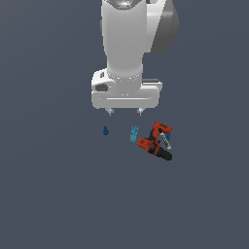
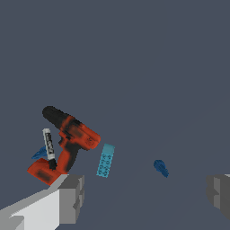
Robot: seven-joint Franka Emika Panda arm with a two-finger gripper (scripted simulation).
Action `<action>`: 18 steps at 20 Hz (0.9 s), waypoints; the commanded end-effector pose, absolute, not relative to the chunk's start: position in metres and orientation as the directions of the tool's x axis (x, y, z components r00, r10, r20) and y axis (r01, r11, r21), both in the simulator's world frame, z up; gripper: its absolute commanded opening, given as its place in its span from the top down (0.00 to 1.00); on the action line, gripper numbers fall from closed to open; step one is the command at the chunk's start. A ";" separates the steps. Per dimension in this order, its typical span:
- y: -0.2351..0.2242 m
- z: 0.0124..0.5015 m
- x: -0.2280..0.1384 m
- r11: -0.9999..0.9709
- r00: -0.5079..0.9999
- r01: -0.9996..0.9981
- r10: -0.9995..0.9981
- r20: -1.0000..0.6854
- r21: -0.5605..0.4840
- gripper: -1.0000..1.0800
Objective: Pick up a designated object from a clutter of objects.
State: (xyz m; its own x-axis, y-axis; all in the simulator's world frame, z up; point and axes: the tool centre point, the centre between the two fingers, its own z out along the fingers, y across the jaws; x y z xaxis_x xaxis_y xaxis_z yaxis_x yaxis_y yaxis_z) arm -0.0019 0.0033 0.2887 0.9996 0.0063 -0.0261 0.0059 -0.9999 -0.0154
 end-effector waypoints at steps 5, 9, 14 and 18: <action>0.009 0.265 -0.005 -1.000 1.000 -0.018 -0.018 -0.025 -0.011 0.04; 0.014 0.241 -0.010 -0.999 0.999 -0.043 -0.043 -0.022 -0.008 0.04; 0.023 0.202 -0.021 -0.996 0.996 -0.084 -0.084 -0.018 -0.002 0.04; 0.031 0.168 -0.034 -0.993 0.993 -0.121 -0.121 -0.014 0.001 0.04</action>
